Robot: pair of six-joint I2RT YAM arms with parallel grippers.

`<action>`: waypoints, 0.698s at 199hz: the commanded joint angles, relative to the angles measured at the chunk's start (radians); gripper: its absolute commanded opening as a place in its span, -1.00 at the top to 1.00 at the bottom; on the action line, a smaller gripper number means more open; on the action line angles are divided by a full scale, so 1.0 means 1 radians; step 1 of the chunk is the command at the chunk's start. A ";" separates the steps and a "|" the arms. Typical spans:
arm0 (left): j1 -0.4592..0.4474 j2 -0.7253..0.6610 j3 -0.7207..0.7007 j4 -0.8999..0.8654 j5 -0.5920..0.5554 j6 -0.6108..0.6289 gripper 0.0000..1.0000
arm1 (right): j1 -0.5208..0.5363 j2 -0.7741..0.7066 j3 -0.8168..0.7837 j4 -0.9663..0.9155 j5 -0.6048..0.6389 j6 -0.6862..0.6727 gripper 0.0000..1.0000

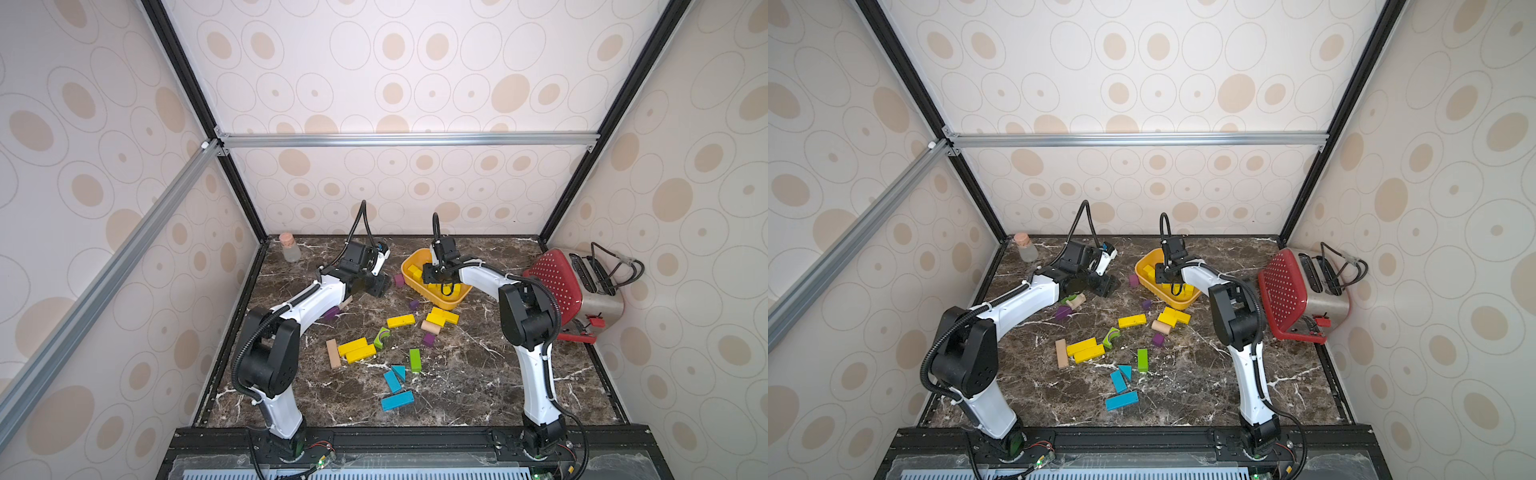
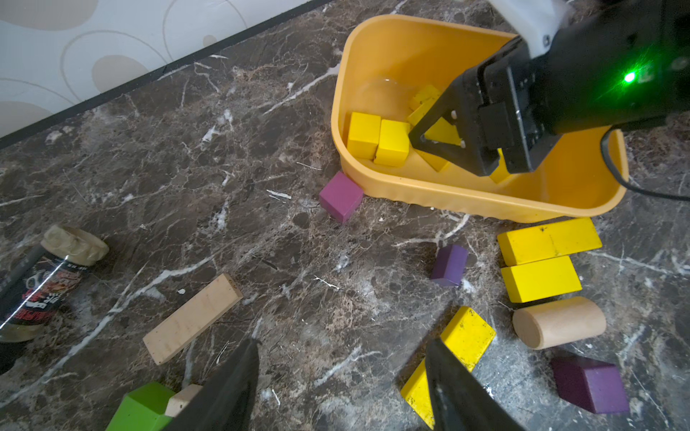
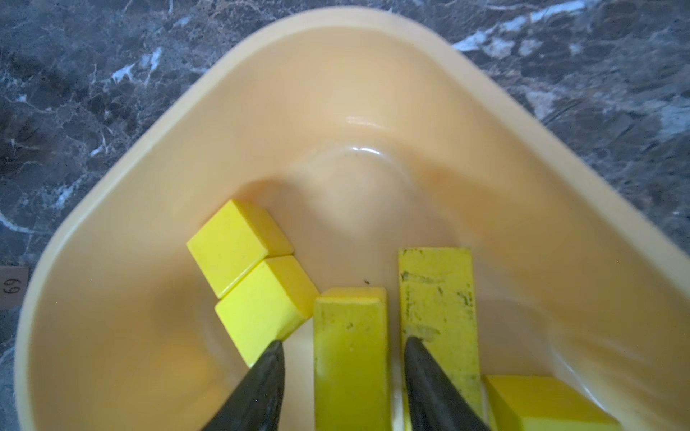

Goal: Pick out the yellow building blocks
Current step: Place the building block in the storage box.

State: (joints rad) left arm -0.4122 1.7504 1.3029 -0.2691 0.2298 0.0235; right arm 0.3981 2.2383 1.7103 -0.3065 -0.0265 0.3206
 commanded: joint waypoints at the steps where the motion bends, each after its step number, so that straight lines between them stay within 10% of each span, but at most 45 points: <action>1: 0.003 -0.006 0.024 0.002 0.009 0.006 -0.40 | 0.007 -0.055 -0.021 0.023 0.009 0.009 -0.07; 139: -0.064 -0.220 0.025 0.031 0.118 -0.148 -0.36 | 0.169 -0.527 -0.436 0.118 0.114 0.021 0.00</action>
State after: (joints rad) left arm -0.4362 1.5730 1.3029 -0.2470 0.3275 -0.0883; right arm 0.5289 1.8252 1.3911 -0.2131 0.0772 0.3328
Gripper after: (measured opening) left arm 0.683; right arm 0.513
